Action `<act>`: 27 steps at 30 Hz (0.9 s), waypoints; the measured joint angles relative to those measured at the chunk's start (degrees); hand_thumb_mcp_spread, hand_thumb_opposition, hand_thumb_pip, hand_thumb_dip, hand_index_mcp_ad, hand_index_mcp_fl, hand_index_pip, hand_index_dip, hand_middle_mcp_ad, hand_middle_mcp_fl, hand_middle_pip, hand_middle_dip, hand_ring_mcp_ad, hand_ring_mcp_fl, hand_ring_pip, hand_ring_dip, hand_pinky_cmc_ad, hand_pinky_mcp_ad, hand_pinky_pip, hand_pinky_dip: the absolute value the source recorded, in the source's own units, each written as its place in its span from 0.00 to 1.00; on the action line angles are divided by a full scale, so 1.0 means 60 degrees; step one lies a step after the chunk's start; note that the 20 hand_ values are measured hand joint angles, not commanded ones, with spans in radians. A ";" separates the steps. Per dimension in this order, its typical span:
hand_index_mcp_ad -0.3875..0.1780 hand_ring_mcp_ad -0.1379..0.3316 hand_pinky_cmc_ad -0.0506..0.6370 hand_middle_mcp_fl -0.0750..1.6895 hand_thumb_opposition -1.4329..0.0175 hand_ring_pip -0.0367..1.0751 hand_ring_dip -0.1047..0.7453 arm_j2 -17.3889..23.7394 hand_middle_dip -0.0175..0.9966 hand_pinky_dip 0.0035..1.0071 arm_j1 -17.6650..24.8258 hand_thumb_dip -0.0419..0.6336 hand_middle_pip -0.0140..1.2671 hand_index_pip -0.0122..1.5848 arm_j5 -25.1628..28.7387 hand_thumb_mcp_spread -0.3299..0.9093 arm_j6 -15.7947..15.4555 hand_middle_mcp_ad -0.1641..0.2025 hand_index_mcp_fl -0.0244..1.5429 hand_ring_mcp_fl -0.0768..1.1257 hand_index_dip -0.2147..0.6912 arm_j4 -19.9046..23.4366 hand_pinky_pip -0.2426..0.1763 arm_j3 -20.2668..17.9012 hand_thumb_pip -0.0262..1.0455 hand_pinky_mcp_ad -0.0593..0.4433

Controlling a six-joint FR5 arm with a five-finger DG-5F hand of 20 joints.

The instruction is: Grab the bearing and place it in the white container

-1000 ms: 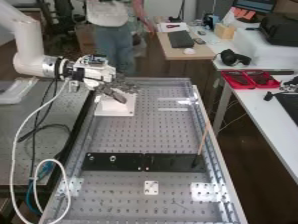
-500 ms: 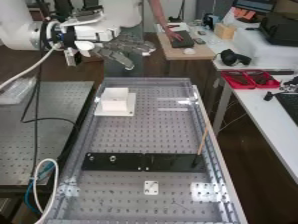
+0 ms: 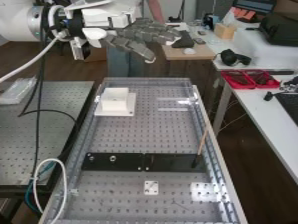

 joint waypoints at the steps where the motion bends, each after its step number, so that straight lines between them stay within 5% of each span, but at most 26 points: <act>1: 0.53 0.64 0.62 0.05 0.47 0.11 0.21 -0.0087 0.17 0.42 -0.0106 0.31 0.11 0.30 -0.0195 0.41 0.0023 0.66 0.05 0.06 0.27 -0.0222 0.33 0.0178 0.59 0.74; 10: 0.54 0.64 0.62 0.06 0.48 0.11 0.20 -0.0680 0.17 0.42 -0.0874 0.28 0.12 0.17 -0.1680 0.41 -0.0034 0.65 0.07 0.06 0.34 -0.1742 0.32 0.1367 0.54 0.74; 27: 0.55 0.64 0.67 0.06 0.50 0.12 0.21 -0.0569 0.19 0.40 -0.1574 0.21 0.12 0.08 -0.2918 0.41 0.0095 0.65 0.07 0.06 0.41 -0.1666 0.33 0.1261 0.47 0.77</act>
